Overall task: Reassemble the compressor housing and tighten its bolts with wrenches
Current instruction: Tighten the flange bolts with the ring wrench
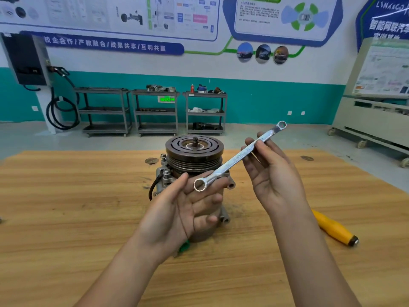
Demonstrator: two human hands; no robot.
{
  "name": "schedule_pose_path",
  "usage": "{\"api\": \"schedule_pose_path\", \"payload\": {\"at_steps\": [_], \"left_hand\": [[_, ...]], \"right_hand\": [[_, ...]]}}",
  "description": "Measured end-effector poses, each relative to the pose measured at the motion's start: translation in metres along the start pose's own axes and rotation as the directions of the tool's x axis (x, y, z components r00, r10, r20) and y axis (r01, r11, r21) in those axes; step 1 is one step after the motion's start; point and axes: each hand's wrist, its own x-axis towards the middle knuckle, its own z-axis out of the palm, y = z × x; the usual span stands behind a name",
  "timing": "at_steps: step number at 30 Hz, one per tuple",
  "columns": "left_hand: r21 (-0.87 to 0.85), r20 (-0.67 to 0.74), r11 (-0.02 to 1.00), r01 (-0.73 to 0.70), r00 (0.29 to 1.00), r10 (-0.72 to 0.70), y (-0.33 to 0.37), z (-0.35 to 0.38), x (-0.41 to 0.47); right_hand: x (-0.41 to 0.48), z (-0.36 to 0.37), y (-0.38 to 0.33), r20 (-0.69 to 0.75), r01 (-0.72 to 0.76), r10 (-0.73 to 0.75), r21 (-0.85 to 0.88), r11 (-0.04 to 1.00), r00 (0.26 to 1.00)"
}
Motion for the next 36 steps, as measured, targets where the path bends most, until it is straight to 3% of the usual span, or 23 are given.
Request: {"api": "schedule_pose_path", "payload": {"at_steps": [5,10,12,13,14,16,17,18,19,20,22,23,24,26,27,28,30,36], "left_hand": [[0.148,-0.036,0.984,-0.094,0.994,0.101,0.000,-0.008,0.000],[0.257,-0.181,0.957,-0.138,0.965,0.187,-0.006,-0.012,0.002],[0.372,-0.209,0.910,-0.183,0.939,0.275,-0.010,-0.013,0.001],[0.488,-0.194,0.839,-0.240,0.908,0.373,-0.013,-0.013,0.000],[0.648,-0.130,0.693,-0.317,0.850,0.511,-0.017,-0.014,-0.001],[0.883,0.207,0.151,-0.445,0.657,0.725,-0.023,-0.020,-0.003],[0.875,0.401,-0.115,-0.471,0.570,0.717,-0.026,-0.024,-0.004],[0.819,0.550,-0.309,-0.483,0.507,0.664,-0.031,-0.027,-0.005],[0.764,0.636,-0.406,-0.502,0.475,0.609,-0.034,-0.029,-0.005],[0.730,0.677,-0.439,-0.524,0.471,0.565,-0.038,-0.029,-0.006],[0.723,0.685,-0.404,-0.561,0.507,0.523,-0.047,-0.025,-0.007],[0.758,0.642,-0.317,-0.570,0.568,0.515,-0.052,-0.021,-0.008],[0.818,0.544,-0.138,-0.558,0.673,0.501,-0.056,-0.015,-0.010],[0.849,0.290,0.350,-0.396,0.902,0.320,-0.061,-0.007,-0.015],[0.809,0.221,0.518,-0.278,0.960,0.170,-0.062,-0.005,-0.016],[0.767,0.205,0.614,-0.186,0.978,0.040,-0.061,-0.003,-0.018],[0.677,0.243,0.729,-0.103,0.966,-0.090,-0.058,0.000,-0.020],[0.503,0.232,0.864,-0.033,0.968,-0.098,-0.058,0.008,-0.025]], "right_hand": [[0.003,-0.004,0.008,-0.068,0.040,-0.038,0.018,0.999,0.997],[0.001,-0.006,0.011,-0.016,0.104,-0.104,0.005,0.995,0.994],[-0.002,-0.005,0.011,0.015,0.110,-0.111,0.019,0.994,0.994],[-0.003,-0.005,0.012,0.022,0.103,-0.103,0.023,0.994,0.994],[-0.005,-0.005,0.012,0.024,0.085,-0.085,0.020,0.996,0.996],[-0.008,-0.004,0.013,0.024,0.016,-0.017,0.014,1.000,1.000],[-0.009,-0.004,0.013,0.027,-0.025,0.025,0.020,0.999,0.999],[-0.011,-0.005,0.013,0.032,-0.064,0.063,0.031,0.997,0.998],[-0.011,-0.005,0.012,0.038,-0.096,0.095,0.043,0.994,0.995],[-0.012,-0.006,0.011,0.045,-0.123,0.120,0.052,0.991,0.992],[-0.014,-0.007,0.009,0.085,-0.154,0.148,0.066,0.986,0.985],[-0.016,-0.008,0.008,0.112,-0.158,0.149,0.071,0.985,0.982],[-0.018,-0.008,0.007,0.137,-0.155,0.144,0.075,0.985,0.980],[-0.022,-0.008,0.006,0.182,-0.150,0.135,0.069,0.986,0.974],[-0.024,-0.008,0.006,0.199,-0.147,0.135,0.050,0.988,0.971],[-0.027,-0.008,0.006,0.207,-0.141,0.134,0.018,0.990,0.969],[-0.031,-0.008,0.007,0.213,-0.137,0.144,-0.047,0.990,0.966],[-0.039,-0.007,0.008,0.265,-0.149,0.186,-0.155,0.977,0.946]]}}
